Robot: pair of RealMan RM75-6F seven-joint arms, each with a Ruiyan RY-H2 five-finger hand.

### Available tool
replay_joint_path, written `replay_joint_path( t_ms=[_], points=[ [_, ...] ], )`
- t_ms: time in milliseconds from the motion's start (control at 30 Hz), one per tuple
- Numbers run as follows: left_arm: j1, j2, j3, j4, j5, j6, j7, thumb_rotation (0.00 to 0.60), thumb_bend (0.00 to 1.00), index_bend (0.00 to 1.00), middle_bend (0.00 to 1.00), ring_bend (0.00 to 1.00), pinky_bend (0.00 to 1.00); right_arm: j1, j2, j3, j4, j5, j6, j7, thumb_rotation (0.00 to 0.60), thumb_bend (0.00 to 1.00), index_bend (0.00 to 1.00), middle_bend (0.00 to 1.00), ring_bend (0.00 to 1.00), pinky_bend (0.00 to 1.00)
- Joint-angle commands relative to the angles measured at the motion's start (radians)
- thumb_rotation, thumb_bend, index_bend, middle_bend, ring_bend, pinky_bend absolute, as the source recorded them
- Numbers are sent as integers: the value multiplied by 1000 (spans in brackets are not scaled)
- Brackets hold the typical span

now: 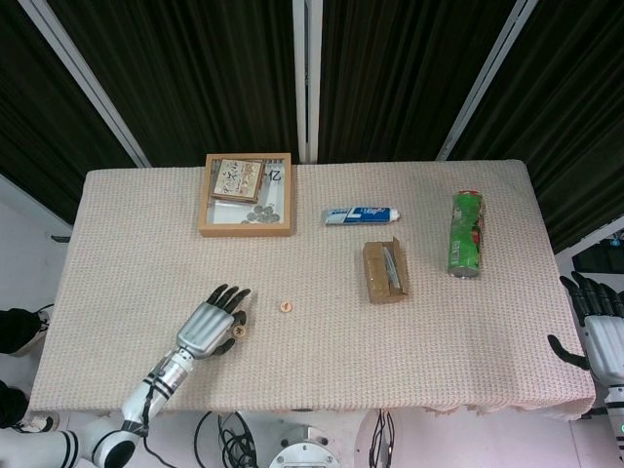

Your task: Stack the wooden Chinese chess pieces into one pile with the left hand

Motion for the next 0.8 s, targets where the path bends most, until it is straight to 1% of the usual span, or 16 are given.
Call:
replay_joint_path(
  t_ms=[33,600,800],
  points=[
    [4,0,-1,3,8,0,-12,600,307,433,14,0,0,4,-2,1,0,0,-5,-3,600,224,0,0,0,0],
    [14,-6,-15,18,26,-12,-48,600,307,439,14,0,0,5,-2,0,-9,3,-4,-16,600,224,0,0,0,0],
    [16,-9,-19,23,34,-13,-62,600,306,478,22,0,0,5,-4,-2,-8,2,-7,-17,600,224,0,0,0,0]
  ],
)
